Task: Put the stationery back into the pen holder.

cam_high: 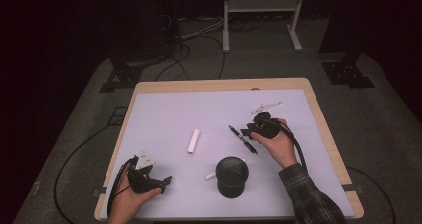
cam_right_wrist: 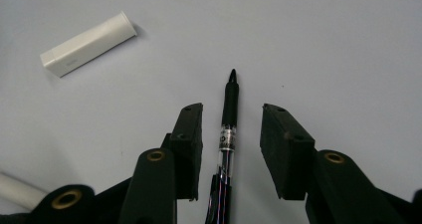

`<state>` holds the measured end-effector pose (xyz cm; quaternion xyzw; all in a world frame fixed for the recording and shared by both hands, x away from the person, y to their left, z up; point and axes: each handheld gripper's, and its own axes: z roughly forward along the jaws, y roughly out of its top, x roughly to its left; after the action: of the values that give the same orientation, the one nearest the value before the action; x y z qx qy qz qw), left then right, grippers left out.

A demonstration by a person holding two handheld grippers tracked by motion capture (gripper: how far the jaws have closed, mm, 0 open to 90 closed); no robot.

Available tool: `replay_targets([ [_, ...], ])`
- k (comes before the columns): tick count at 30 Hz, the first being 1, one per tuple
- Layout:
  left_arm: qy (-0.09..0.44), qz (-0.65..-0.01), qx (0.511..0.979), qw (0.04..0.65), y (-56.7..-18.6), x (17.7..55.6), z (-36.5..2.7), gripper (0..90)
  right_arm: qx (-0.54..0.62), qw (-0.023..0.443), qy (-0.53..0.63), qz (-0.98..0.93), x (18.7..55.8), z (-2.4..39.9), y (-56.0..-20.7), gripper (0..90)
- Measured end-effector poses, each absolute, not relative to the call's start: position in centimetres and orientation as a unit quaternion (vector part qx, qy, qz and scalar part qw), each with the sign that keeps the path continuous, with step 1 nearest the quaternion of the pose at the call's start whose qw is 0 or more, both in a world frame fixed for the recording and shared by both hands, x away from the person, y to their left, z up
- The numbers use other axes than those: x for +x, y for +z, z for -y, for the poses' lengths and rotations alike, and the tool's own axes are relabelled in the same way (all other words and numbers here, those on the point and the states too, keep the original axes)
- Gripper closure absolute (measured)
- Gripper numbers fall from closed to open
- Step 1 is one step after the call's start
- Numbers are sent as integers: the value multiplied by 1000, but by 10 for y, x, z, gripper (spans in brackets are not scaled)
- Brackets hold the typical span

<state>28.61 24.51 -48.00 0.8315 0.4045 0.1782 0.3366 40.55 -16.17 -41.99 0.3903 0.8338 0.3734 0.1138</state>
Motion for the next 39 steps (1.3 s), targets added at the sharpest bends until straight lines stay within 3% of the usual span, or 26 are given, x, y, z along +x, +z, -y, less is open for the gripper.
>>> replay_targets([
  [39,176,-406,831,338,-480,286,-245,0,387,103,358,-844,452,121,-460,728],
])
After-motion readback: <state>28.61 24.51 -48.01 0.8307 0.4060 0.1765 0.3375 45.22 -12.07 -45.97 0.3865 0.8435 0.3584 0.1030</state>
